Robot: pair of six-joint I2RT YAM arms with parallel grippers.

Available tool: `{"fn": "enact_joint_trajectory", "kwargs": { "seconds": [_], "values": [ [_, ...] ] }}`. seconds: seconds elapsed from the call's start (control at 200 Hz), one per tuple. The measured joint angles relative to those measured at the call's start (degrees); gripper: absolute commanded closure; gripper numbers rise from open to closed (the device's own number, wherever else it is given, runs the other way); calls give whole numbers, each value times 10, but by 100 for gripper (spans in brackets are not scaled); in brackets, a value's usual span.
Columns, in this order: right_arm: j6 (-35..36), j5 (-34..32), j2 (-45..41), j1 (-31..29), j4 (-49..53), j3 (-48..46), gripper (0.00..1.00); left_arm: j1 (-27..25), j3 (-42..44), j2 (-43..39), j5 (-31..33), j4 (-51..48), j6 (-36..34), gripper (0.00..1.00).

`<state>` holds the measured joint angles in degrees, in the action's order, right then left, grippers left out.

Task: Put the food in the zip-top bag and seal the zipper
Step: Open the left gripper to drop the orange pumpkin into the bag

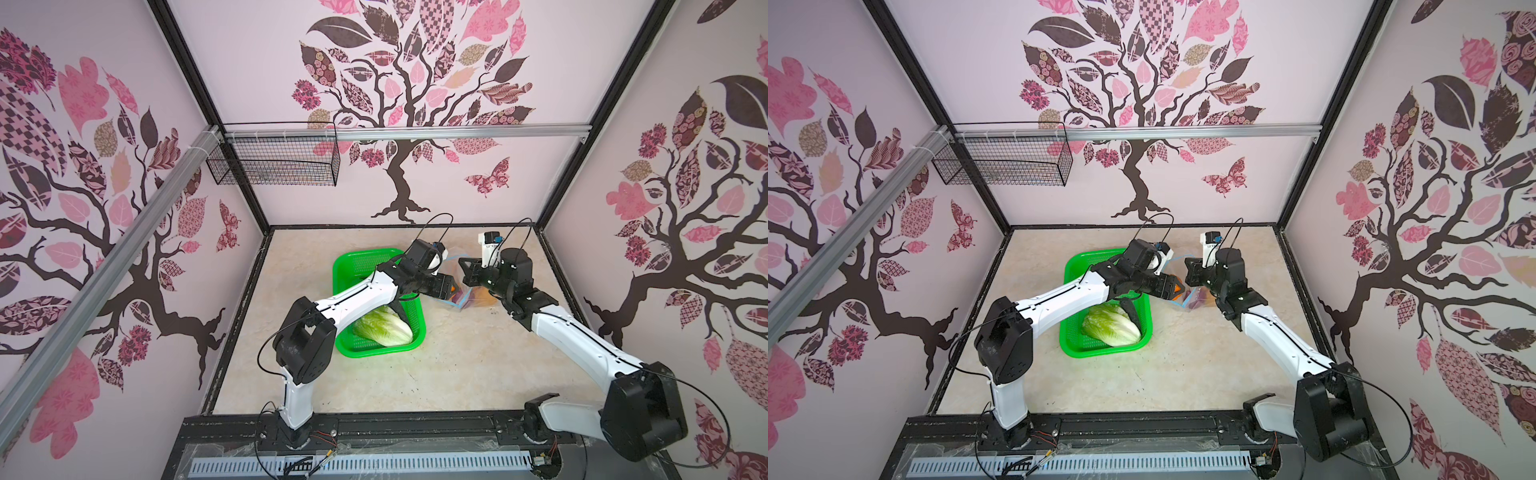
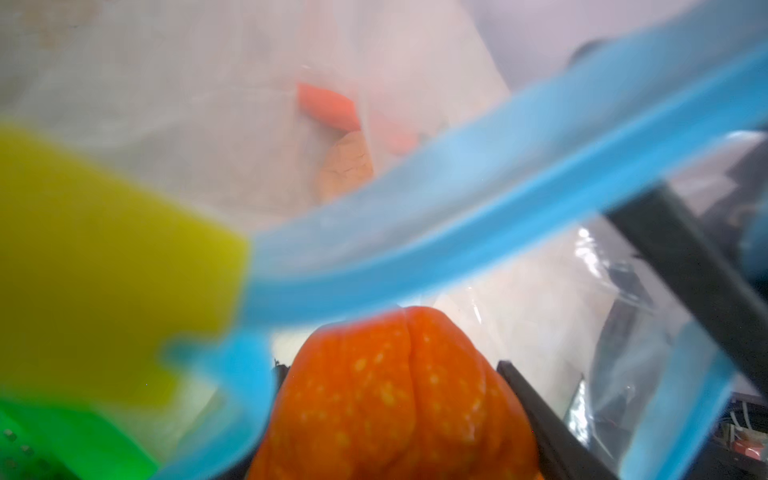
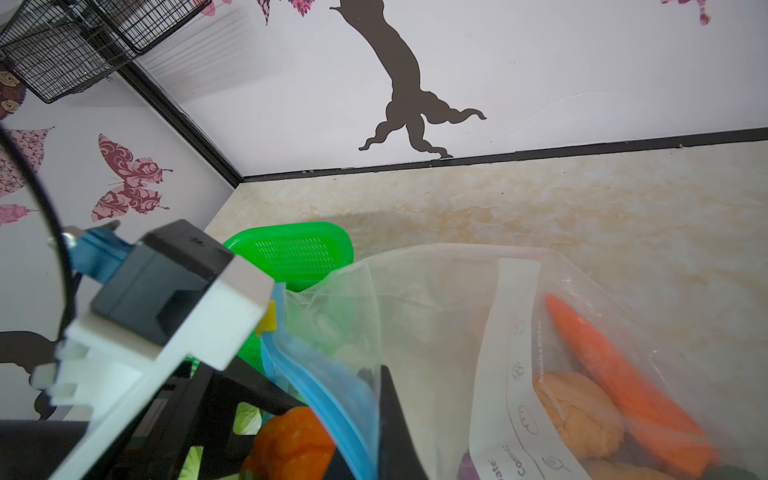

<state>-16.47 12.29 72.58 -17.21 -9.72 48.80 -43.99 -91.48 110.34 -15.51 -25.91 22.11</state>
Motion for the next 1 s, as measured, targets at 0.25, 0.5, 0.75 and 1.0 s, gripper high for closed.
{"fn": "enact_joint_trajectory", "kwargs": {
  "seconds": [0.25,0.5,0.75,1.0],
  "values": [
    [0,0,0,0,0,0,100,-1,-21,13,9,-31,-1,5],
    [0,0,0,0,0,0,100,-3,-21,12,1,-34,5,4],
    [0,-3,0,0,0,0,100,-3,-21,-12,-5,-33,10,4],
    [0,-8,0,0,0,0,100,11,0,-102,-6,-6,8,3]
  ]
}}
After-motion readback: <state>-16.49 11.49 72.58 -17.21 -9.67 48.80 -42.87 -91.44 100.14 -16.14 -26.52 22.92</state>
